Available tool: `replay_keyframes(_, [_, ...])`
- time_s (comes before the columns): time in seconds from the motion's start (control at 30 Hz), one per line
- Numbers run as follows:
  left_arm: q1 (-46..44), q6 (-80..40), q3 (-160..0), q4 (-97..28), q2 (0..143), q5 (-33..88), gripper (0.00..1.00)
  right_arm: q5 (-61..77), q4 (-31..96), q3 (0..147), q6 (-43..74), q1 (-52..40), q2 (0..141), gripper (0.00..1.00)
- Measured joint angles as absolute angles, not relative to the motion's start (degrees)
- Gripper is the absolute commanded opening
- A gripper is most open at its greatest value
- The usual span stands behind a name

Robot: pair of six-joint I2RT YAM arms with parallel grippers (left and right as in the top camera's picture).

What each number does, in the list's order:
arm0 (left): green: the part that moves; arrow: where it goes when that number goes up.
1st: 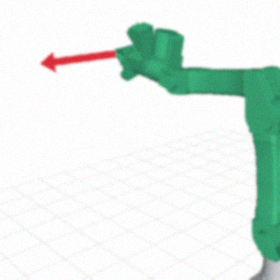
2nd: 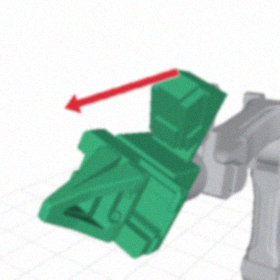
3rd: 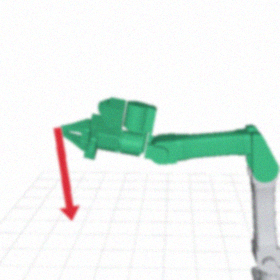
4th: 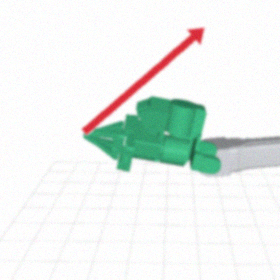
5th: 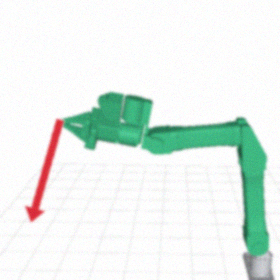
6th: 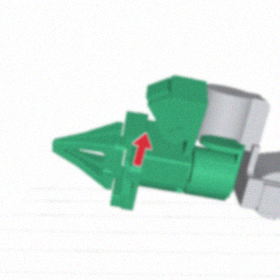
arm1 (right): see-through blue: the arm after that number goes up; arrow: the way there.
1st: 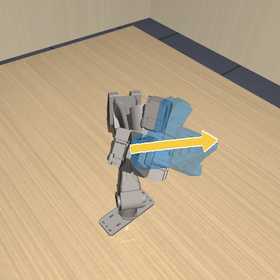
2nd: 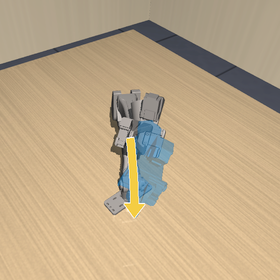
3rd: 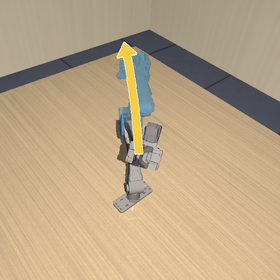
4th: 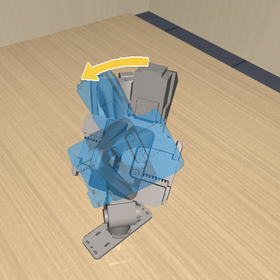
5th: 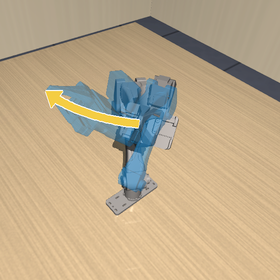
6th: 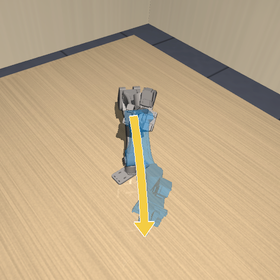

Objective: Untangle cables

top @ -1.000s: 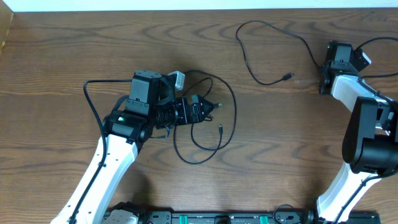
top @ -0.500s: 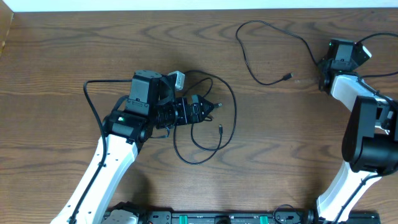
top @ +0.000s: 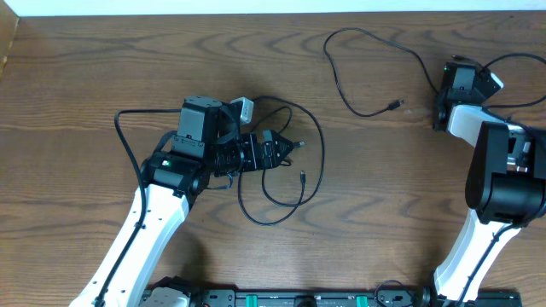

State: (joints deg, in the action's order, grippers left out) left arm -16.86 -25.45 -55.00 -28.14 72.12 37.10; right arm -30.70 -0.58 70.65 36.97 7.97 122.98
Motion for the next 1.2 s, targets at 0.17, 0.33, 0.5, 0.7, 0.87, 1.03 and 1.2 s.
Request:
replay_keyframes(0.17, [-16.86,-25.45,-55.00,-28.16,72.12,37.12,1.00,-30.00,1.56,71.66,36.73,7.99,123.28,0.05])
replay_keyframes(0.33, [-16.86,-25.45,-55.00,-28.16,72.12,37.10,1.00,-28.51,2.31,72.27,37.01,8.08,123.26,0.01])
replay_keyframes(0.5, [-16.86,-25.45,-55.00,-28.14,72.12,37.10,1.00,-26.26,2.33,72.31,36.27,8.08,122.67,0.01])
replay_keyframes(0.7, [-16.86,-25.45,-55.00,-28.14,72.12,37.10,1.00,-19.33,1.45,71.07,29.39,8.08,117.67,0.01])
replay_keyframes(0.87, [-16.86,-25.47,-55.00,-28.14,72.12,37.10,1.00,-13.50,1.80,70.96,22.63,7.75,105.38,0.01])
replay_keyframes(1.03, [-16.86,-25.45,-55.00,-28.16,72.12,37.10,1.00,-8.03,4.56,71.24,18.26,5.65,94.21,0.01])
replay_keyframes(1.2, [-16.86,-25.45,-55.00,-28.14,72.12,37.10,1.00,-2.66,10.76,71.31,15.92,0.36,90.45,0.01])
